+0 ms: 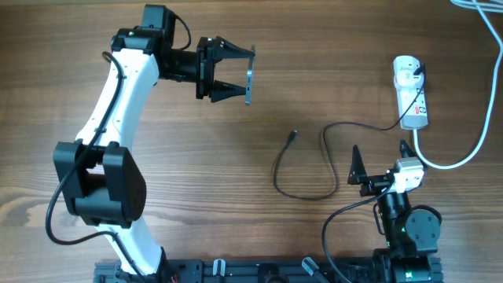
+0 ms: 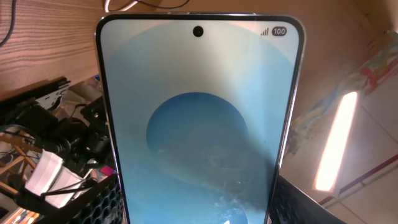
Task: Plug charger to phone and switch on socket
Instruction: 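Hold the phone upright with the left gripper, raised above the table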
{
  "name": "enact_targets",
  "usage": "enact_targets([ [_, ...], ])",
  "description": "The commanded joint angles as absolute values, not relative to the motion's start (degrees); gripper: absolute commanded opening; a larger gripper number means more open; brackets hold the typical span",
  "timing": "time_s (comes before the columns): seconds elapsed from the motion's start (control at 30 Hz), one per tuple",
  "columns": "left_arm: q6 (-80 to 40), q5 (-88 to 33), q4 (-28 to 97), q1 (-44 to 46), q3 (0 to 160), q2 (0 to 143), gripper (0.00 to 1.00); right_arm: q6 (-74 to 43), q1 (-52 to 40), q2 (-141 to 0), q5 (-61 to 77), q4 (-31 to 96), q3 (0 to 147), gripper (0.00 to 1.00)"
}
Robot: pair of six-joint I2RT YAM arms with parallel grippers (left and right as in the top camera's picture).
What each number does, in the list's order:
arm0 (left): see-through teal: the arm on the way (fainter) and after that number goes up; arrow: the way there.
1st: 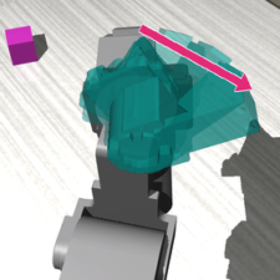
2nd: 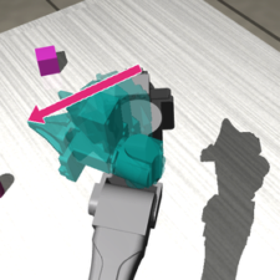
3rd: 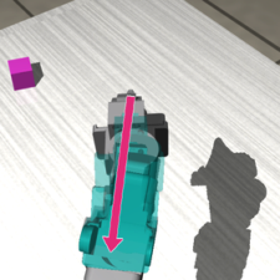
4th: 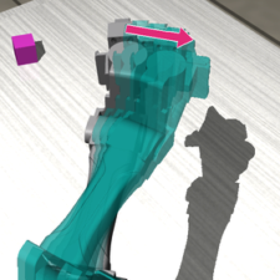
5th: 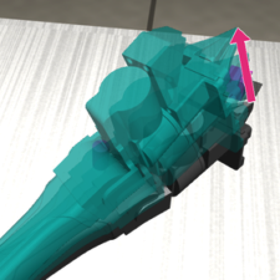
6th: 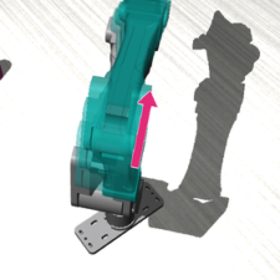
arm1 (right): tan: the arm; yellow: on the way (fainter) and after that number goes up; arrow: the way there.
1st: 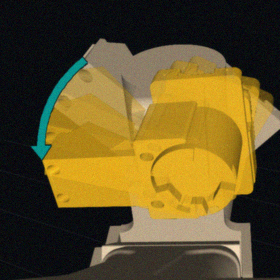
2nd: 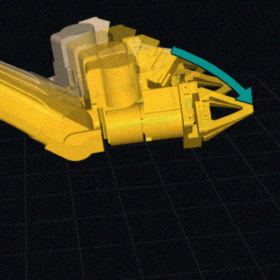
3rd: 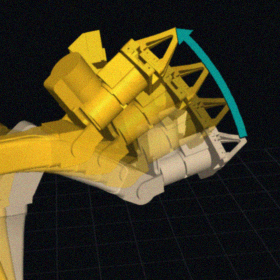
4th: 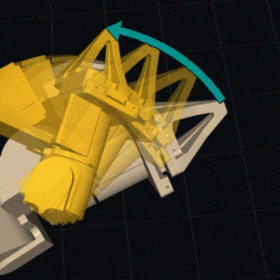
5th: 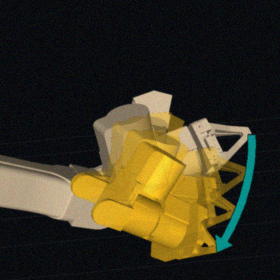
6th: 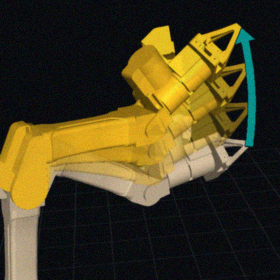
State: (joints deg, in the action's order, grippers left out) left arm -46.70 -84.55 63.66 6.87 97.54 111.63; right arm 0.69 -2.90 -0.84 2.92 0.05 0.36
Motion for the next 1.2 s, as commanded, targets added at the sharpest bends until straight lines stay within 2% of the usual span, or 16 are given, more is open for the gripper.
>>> enact_targets([
  [0.0, -47.18, -87.44, 63.72, 6.48, 97.60, 109.51, 0.66, -0.10, -2.66, -0.60, 3.03, -0.01, 0.32, 1.00],
  [1.17, -47.16, -87.44, 63.75, 6.48, 97.60, 109.51, 0.64, -0.12, -2.66, -0.60, 3.03, -0.01, 0.32, 1.00],
])
